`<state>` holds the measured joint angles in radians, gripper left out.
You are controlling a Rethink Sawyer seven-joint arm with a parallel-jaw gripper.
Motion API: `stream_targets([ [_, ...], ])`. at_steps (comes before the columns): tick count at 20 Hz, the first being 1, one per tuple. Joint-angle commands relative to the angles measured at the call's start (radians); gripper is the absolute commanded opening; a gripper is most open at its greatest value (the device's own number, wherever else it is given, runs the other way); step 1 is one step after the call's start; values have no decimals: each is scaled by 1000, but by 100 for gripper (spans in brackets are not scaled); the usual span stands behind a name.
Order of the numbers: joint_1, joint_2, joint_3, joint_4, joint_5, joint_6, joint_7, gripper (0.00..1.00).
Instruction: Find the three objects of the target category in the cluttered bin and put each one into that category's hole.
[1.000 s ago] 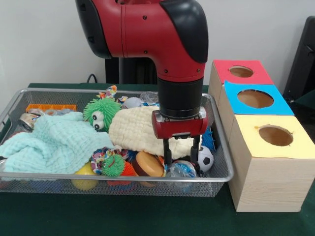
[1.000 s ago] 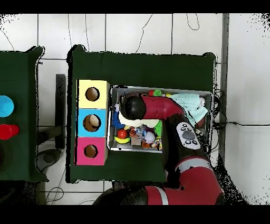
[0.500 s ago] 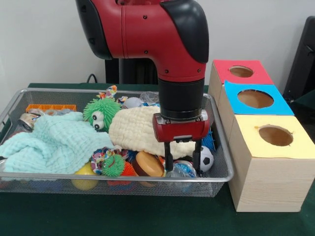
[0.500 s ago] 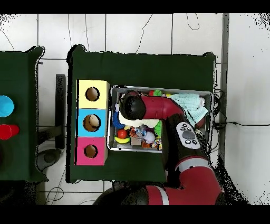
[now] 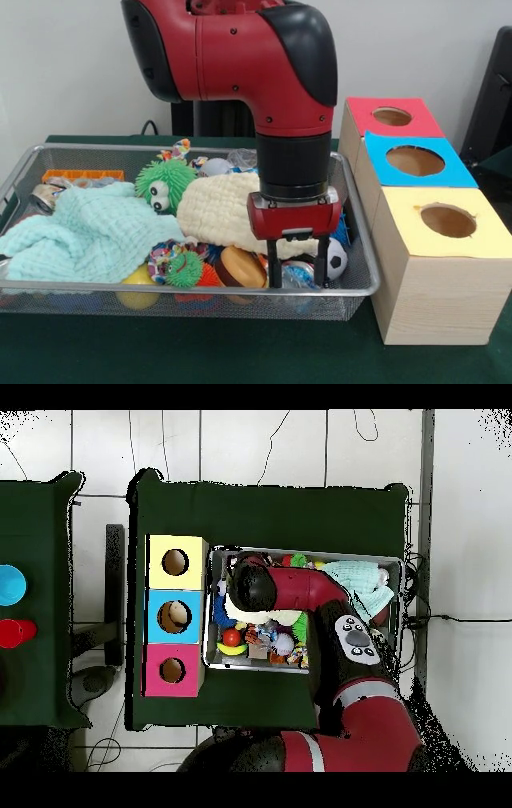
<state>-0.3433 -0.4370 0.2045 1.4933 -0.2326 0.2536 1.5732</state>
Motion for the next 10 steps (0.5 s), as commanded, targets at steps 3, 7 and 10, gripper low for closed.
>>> stream_targets([
  [3,36,109,-60,1,-19,18,132,100],
  [7,56,118,-96,1,-11,82,126,100],
  [10,52,123,-93,9,-3,88,123,100],
])
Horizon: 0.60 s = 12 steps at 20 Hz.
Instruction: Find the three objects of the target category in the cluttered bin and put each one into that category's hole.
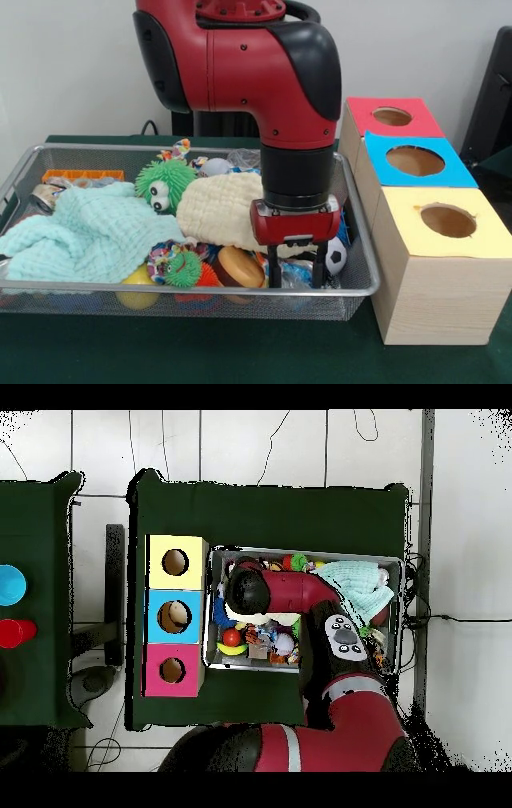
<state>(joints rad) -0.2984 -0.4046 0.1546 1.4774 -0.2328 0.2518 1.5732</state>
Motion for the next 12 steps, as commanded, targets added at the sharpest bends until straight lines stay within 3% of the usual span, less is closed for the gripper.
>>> stream_targets([
  [1,7,93,-44,25,-3,85,122,100],
  [12,-16,107,-8,49,5,39,124,100],
])
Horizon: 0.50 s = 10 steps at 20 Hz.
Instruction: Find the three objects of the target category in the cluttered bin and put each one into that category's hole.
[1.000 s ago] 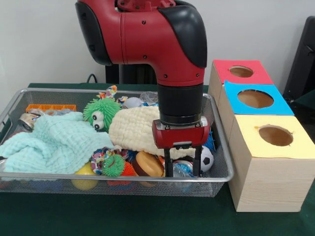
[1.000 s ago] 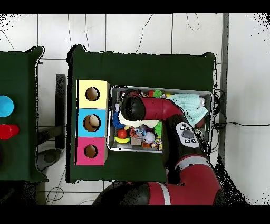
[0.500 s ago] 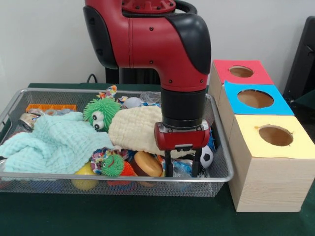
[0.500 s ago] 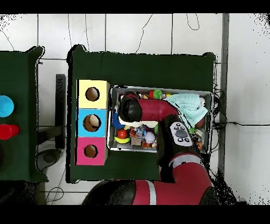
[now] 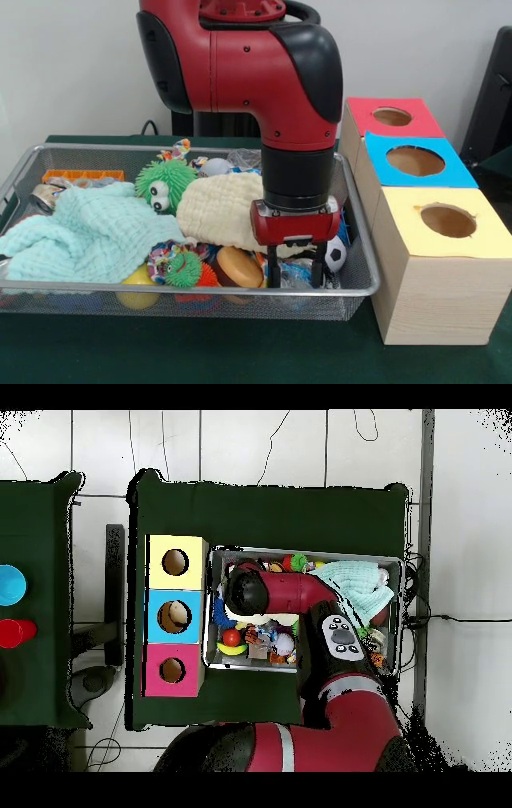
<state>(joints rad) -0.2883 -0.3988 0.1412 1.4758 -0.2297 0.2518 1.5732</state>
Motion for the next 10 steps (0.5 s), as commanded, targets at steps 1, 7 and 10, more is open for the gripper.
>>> stream_targets([
  [1,-27,101,6,52,3,38,124,100],
  [7,-23,100,2,47,8,47,124,100],
  [10,-24,99,3,49,9,43,122,0],
])
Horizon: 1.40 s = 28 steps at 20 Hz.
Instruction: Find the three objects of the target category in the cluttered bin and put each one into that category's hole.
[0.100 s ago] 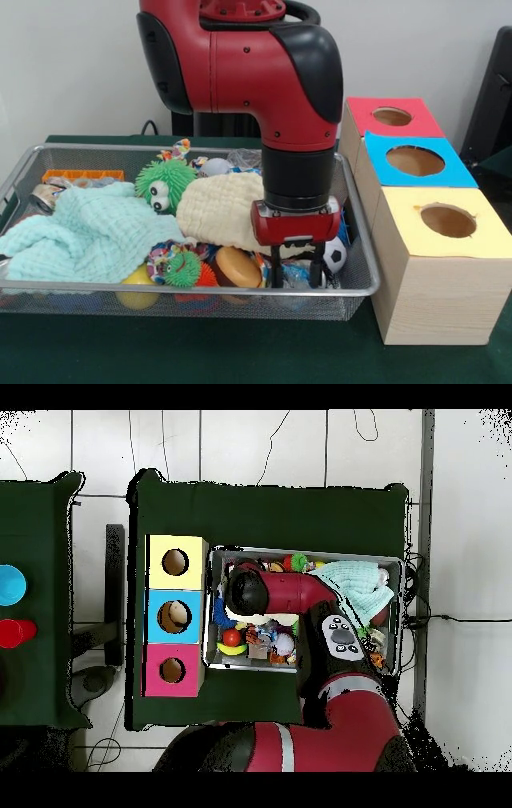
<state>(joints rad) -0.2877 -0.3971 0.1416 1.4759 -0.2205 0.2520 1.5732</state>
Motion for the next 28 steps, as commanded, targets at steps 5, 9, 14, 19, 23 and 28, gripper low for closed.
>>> stream_targets([
  [5,-23,96,1,47,2,48,121,0],
  [9,-21,97,-1,44,4,57,120,0],
  [14,-14,50,-1,50,31,187,96,0],
  [19,7,-48,-15,57,59,381,68,0],
  [23,11,-112,-17,64,64,483,57,0],
  [28,7,-151,-12,76,57,543,57,0],
])
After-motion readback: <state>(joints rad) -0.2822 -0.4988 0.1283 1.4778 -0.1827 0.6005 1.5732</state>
